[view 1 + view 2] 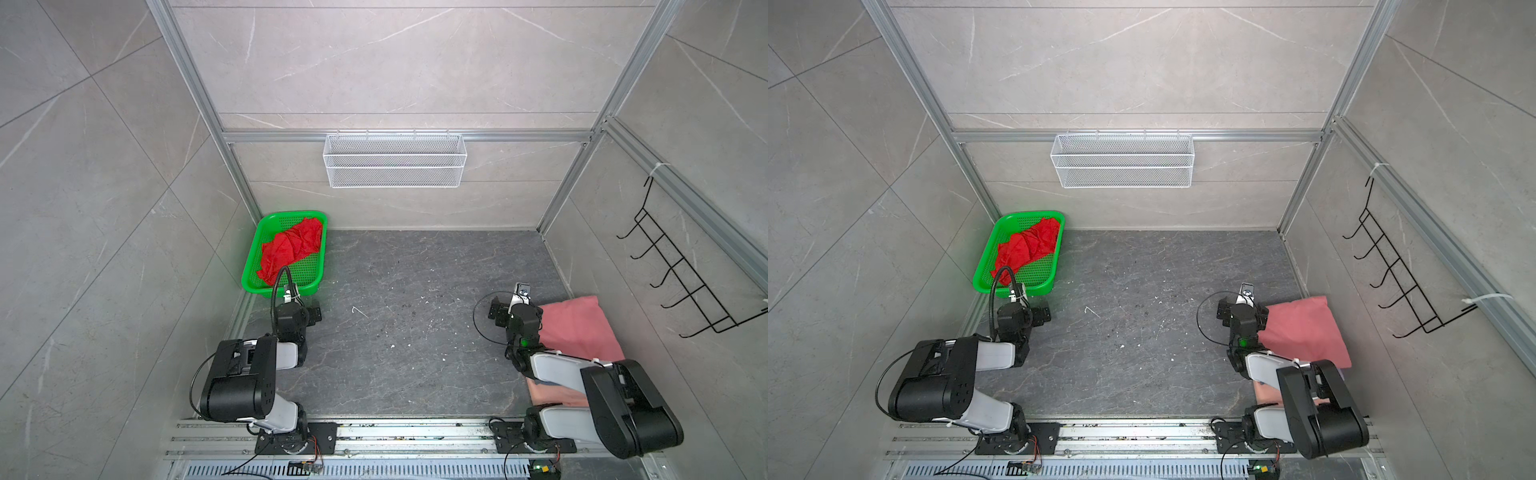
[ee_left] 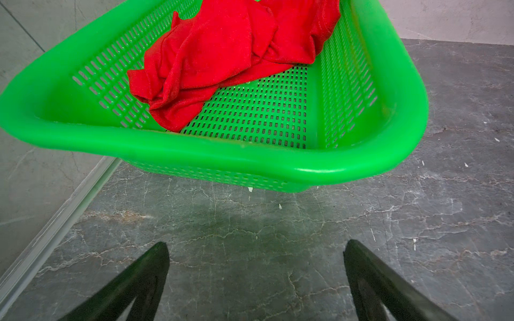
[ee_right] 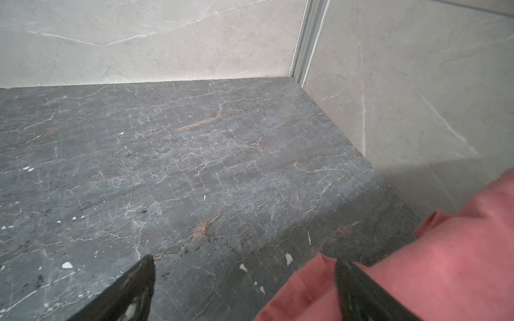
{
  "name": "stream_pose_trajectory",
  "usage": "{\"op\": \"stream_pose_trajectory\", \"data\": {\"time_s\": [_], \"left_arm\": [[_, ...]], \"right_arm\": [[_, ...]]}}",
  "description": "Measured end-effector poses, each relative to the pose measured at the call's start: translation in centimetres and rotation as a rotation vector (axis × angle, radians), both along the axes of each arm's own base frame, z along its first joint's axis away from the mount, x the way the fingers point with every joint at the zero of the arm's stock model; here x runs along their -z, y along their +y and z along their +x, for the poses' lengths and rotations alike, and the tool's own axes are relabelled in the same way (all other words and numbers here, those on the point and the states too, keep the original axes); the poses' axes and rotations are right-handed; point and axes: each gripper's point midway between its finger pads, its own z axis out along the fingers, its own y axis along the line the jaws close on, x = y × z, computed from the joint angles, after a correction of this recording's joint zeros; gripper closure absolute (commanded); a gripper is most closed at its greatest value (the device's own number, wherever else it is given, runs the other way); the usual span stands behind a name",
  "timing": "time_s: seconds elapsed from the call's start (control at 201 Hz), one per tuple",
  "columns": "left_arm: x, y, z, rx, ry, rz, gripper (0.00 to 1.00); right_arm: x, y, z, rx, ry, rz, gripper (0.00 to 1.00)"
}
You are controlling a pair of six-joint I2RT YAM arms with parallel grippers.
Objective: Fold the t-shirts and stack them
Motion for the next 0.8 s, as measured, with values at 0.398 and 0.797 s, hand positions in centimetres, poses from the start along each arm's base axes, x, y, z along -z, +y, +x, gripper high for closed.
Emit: {"op": "stream_pose_trajectory", "data": {"time_s": [0.398,0.797], "left_arm": [[0.0,0.0,0.0,0.000,0.000,0.000,0.00],[0.0,0.0,0.0,0.001,0.000,0.000,0.00]], "right_arm": [[1.2,2.0,2.2,-0.122,0.003,0.028,0.00],[1.3,2.0,2.3,-0.136,0.003,0.039,0.00]]}}
